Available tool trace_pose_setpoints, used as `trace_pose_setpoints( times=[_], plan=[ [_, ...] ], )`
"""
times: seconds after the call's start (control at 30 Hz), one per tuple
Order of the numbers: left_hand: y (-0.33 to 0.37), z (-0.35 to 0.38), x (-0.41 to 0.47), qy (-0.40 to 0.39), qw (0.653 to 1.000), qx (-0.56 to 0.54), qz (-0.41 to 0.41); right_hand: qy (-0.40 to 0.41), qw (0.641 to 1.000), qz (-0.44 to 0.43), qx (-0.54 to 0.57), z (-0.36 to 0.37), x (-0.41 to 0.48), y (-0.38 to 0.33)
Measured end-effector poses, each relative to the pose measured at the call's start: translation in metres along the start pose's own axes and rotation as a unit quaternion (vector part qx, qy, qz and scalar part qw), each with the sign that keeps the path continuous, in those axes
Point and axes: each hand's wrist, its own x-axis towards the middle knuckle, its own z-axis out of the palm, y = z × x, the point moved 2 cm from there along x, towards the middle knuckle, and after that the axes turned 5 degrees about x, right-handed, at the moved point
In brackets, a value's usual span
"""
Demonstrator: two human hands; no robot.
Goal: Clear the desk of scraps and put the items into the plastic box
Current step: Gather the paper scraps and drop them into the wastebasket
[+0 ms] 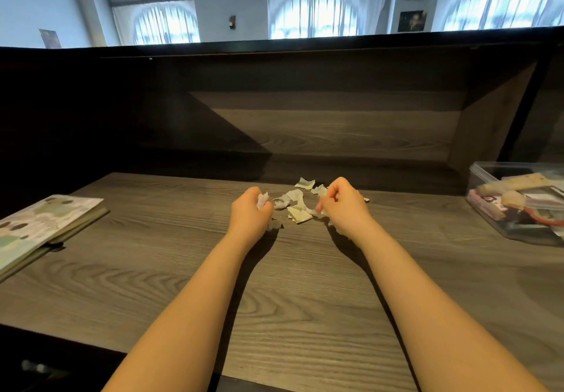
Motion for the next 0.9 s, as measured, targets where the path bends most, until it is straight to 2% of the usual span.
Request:
trace_pose_setpoints(
  times=[0.07,0.13,0.23,0.3,0.33,0.43,0.57,0.73,0.9],
  plan=[
    [0.001,-0.006,0.001,0.021,1.000,-0.023,-0.005,0.008,0.999,-0.011,-0.038,0.002,0.000,0.000],
    [0.002,-0.012,0.002,0.044,0.998,-0.045,-0.010,-0.016,0.988,-0.060,-0.141,0.005,-0.004,-0.001],
    [0.004,-0.015,0.002,0.070,0.996,-0.047,0.002,-0.082,0.940,-0.118,-0.311,0.015,-0.014,-0.004],
    [0.003,-0.012,0.002,0.038,0.999,-0.023,0.002,-0.103,0.907,-0.133,-0.386,0.020,-0.017,-0.005],
    [0.002,-0.010,0.001,0.009,1.000,-0.002,-0.002,-0.105,0.903,-0.134,-0.394,0.021,-0.017,-0.006],
    [0.002,-0.003,-0.002,-0.075,0.991,0.106,0.012,-0.096,0.924,-0.116,-0.351,0.020,-0.017,-0.007],
    [0.004,0.001,-0.005,-0.125,0.969,0.203,0.068,-0.074,0.937,-0.117,-0.322,0.019,-0.015,-0.003],
    [0.009,0.010,-0.006,-0.125,0.917,0.359,0.119,-0.050,0.946,-0.101,-0.304,0.019,-0.009,0.002],
    [0.011,0.011,-0.006,-0.107,0.914,0.370,0.127,0.017,0.983,-0.090,-0.157,0.011,-0.007,0.000]
  ],
)
